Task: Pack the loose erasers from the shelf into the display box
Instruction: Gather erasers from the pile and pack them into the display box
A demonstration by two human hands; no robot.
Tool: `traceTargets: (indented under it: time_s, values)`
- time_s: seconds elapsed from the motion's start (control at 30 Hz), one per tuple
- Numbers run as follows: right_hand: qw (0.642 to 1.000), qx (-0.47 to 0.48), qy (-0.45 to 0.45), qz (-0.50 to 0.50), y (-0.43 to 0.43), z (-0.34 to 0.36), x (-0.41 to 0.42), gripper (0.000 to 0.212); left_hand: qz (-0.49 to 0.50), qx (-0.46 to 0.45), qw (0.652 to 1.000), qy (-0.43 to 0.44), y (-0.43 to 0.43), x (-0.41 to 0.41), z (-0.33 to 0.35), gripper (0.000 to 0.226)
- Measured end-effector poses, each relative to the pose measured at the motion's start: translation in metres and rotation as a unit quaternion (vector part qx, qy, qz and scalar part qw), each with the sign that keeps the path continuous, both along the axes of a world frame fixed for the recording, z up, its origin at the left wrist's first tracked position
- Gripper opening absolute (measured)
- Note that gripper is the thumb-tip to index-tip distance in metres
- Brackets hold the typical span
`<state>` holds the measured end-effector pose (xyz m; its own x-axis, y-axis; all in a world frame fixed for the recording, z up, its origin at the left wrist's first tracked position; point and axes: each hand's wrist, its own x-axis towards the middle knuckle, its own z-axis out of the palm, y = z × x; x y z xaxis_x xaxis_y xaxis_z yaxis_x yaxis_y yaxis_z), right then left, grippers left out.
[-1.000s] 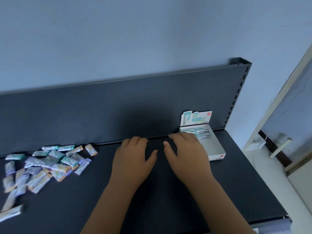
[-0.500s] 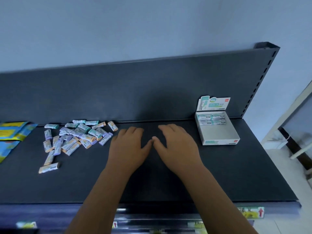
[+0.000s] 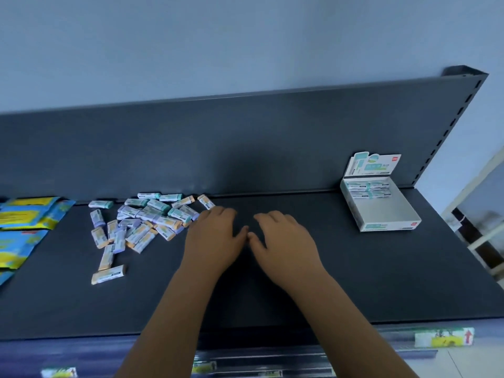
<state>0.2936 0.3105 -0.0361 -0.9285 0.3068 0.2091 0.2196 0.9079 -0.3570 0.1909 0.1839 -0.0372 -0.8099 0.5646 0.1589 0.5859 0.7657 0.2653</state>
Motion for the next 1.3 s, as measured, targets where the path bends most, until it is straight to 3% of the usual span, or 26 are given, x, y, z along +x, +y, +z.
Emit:
traceTargets:
  time_s: [0.27, 0.4, 0.53, 0.73, 0.87, 1.0, 1.13, 1.3]
  values:
    - [0.999, -0.004, 0.012, -0.032, -0.113, -0.006, -0.088, 0.027, 0.009, 0.02, 1.0, 0.007, -0.103, -0.1, -0.002, 0.035]
    - [0.998, -0.005, 0.029, -0.048, -0.156, -0.006, -0.136, 0.038, -0.005, 0.033, 0.999, -0.003, -0.157, -0.14, -0.006, 0.032]
    - [0.996, -0.019, 0.023, -0.08, -0.17, -0.006, -0.171, 0.026, -0.033, 0.069, 0.997, -0.01, -0.194, -0.168, -0.011, 0.032]
    - [0.997, -0.02, -0.018, -0.074, -0.177, 0.0, -0.204, 0.041, -0.052, 0.088, 0.995, -0.008, -0.219, -0.197, -0.013, 0.013]
    - [0.992, -0.015, -0.097, -0.083, -0.177, 0.002, -0.216, 0.049, -0.112, 0.077, 0.991, -0.007, -0.224, -0.219, -0.012, 0.029]
    - [0.991, 0.004, -0.094, -0.099, -0.174, -0.001, -0.222, 0.048, -0.144, 0.063, 0.987, -0.024, -0.22, -0.235, -0.008, 0.035]
    - [0.991, 0.054, -0.082, -0.094, -0.175, -0.001, -0.222, 0.042, -0.181, -0.013, 0.98, -0.083, -0.215, -0.244, -0.004, 0.053]
    - [0.989, 0.074, -0.088, -0.089, -0.179, -0.002, -0.219, 0.044, -0.163, -0.066, 0.983, -0.06, -0.214, -0.243, -0.002, 0.052]
